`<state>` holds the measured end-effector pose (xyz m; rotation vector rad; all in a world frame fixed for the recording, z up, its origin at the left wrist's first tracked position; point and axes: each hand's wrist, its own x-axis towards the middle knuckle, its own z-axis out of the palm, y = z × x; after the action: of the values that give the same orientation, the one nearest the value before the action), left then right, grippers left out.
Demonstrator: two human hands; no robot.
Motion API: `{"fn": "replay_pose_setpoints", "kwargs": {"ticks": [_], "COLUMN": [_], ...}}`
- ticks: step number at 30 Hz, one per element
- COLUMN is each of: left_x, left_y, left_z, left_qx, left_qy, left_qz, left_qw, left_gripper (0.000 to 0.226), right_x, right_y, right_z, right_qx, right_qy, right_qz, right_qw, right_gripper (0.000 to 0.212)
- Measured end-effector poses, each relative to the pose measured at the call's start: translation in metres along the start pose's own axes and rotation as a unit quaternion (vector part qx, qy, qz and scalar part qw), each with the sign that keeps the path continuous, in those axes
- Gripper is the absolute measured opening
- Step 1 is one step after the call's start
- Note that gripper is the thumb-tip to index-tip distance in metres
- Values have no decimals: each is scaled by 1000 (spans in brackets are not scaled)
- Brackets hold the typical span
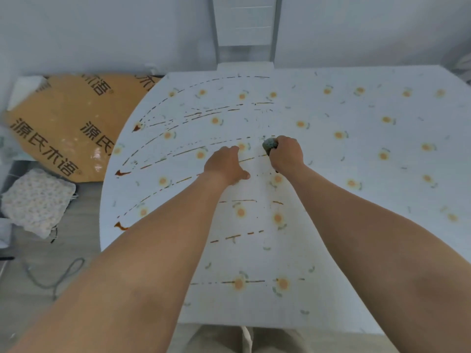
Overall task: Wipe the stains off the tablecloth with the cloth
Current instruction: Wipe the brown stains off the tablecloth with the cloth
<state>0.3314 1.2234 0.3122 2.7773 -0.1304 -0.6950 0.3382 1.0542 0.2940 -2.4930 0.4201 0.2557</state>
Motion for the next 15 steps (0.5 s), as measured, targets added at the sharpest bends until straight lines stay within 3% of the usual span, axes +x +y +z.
{"fn": "replay_pose_setpoints", "kwargs": {"ticks": [10,15], "left_x": [150,214], "left_y": [-3,-14], "left_z": [-35,-39], "left_qx": [-13,31], "left_qy": [-25,-28], "left_qz": [-13,-25], "left_qw": [1000,999], "left_gripper": [100,110], "right_x": [153,215], "right_y": [-24,-29], "right_z": [3,7], "right_qx": [11,7], "right_qy": [19,51], "right_qz": [-18,-22], "right_qw": [1000,998], "right_gripper": [37,36]}}
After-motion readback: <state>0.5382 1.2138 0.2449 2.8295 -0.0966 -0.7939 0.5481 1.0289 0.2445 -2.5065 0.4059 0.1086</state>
